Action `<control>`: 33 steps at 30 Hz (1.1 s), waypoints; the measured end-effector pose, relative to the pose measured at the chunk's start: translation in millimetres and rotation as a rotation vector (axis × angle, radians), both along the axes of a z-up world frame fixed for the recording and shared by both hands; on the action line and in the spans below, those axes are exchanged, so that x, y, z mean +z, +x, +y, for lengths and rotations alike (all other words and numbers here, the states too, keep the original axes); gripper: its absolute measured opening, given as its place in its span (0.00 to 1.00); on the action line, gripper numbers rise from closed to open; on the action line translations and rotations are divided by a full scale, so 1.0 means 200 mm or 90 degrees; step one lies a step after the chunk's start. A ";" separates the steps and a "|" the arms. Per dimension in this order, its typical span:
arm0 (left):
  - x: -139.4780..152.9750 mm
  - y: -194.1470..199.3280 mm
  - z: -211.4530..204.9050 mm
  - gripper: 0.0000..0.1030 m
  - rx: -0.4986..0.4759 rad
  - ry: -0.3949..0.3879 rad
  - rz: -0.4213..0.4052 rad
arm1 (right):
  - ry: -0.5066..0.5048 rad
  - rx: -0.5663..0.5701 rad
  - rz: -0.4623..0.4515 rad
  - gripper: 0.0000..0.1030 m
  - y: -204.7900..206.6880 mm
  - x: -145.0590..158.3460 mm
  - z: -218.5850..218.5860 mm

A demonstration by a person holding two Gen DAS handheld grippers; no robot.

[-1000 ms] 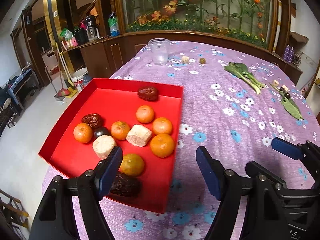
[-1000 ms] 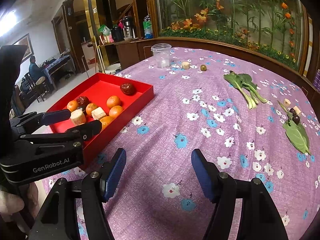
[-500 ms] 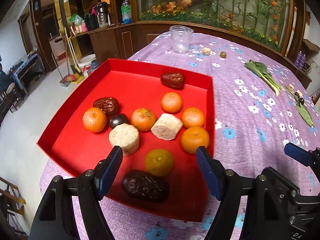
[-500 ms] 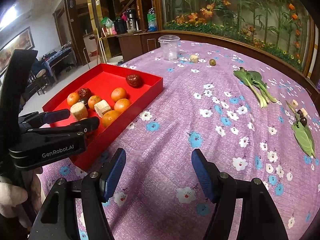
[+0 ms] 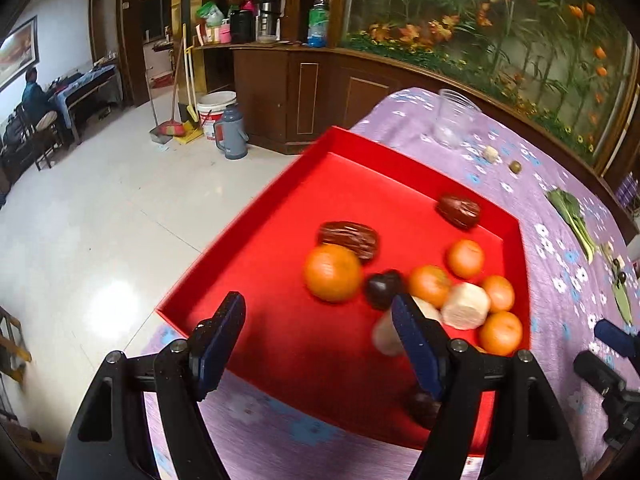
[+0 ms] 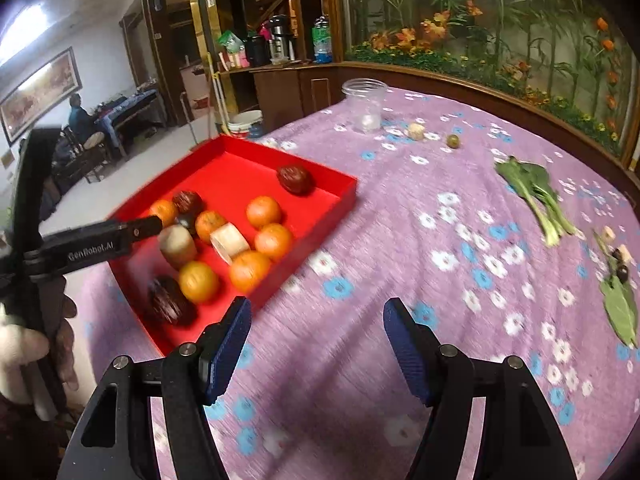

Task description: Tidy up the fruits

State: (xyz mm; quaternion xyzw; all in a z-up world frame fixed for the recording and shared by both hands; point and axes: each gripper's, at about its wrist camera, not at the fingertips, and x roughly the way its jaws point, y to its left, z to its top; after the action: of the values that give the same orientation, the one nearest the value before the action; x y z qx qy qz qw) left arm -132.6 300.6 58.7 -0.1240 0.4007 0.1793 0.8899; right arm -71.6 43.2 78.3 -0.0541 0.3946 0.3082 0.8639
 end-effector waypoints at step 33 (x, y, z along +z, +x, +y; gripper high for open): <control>-0.03 0.07 0.22 0.32 -0.052 -0.088 -0.026 | -0.051 0.234 0.060 0.38 0.06 -0.13 0.84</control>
State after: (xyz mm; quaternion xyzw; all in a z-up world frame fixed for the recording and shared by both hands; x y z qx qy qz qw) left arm -118.3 345.5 52.5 -0.1720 0.3984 0.1120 0.8940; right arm -59.9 211.6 52.5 -0.1453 0.4297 0.4474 0.7708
